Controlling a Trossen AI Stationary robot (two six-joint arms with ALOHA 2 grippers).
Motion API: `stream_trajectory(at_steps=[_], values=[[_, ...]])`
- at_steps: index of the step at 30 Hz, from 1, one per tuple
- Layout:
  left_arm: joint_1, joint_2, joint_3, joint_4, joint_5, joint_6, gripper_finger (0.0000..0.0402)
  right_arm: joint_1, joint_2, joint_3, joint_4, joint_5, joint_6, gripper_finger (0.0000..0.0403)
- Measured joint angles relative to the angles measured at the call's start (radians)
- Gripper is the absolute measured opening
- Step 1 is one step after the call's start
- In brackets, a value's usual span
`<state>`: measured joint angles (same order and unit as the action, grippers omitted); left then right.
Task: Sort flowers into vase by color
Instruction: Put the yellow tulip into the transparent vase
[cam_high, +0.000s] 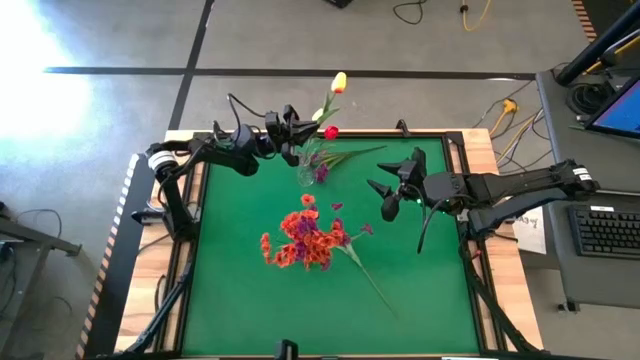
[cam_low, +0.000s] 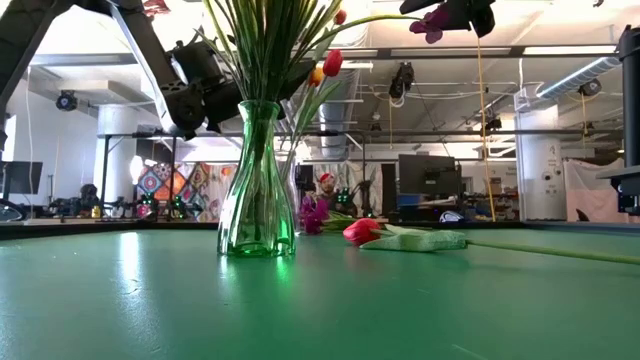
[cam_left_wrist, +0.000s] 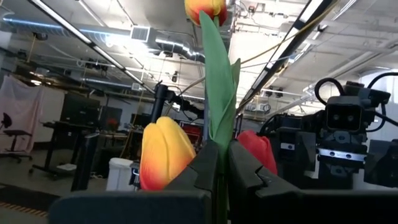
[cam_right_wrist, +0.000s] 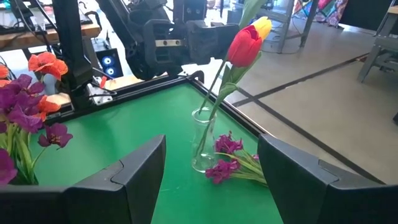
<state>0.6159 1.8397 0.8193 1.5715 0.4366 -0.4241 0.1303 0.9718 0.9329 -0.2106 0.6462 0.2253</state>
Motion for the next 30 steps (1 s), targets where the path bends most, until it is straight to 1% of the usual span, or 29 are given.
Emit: stream_trajectory(at_steps=[17, 30], values=[[0.0, -0.004, -0.002, -0.001, 0.0, -0.029, 0.0001, 0.001, 0.0, 0.0, -0.001, -0.025, 0.002, 0.0247], [0.0, -0.004, -0.002, -0.001, 0.0, -0.039, 0.0057, 0.001, 0.0, 0.0, -0.001, -0.025, 0.001, 0.0247]])
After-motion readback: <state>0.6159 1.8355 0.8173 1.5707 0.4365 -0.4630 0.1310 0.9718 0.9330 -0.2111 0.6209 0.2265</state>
